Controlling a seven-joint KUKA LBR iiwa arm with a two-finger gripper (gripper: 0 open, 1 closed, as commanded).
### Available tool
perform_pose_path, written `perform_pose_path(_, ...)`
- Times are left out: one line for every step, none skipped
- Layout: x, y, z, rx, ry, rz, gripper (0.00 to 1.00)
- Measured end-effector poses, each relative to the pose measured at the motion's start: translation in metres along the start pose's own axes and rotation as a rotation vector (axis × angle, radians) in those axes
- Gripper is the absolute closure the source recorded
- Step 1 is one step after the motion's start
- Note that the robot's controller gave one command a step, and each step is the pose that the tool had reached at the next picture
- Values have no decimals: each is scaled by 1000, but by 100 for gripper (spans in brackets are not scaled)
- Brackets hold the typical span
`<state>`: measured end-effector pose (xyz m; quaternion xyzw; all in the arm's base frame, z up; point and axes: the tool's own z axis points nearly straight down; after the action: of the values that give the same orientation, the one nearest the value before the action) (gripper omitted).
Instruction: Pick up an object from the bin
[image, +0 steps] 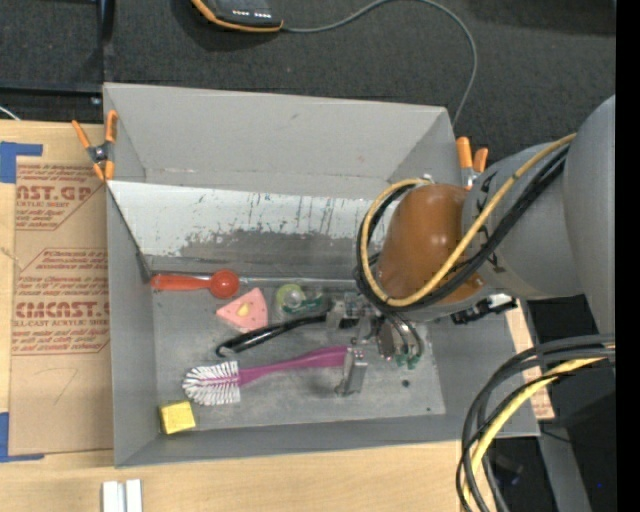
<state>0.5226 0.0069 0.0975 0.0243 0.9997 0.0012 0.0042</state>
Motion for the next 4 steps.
perform_pose_path(0,0,0,0,0,0,100)
perform_pose_path(0,0,0,0,0,0,100)
perform_pose_path(0,0,0,0,0,0,100)
perform_pose_path(-2,0,2,0,0,-22,100)
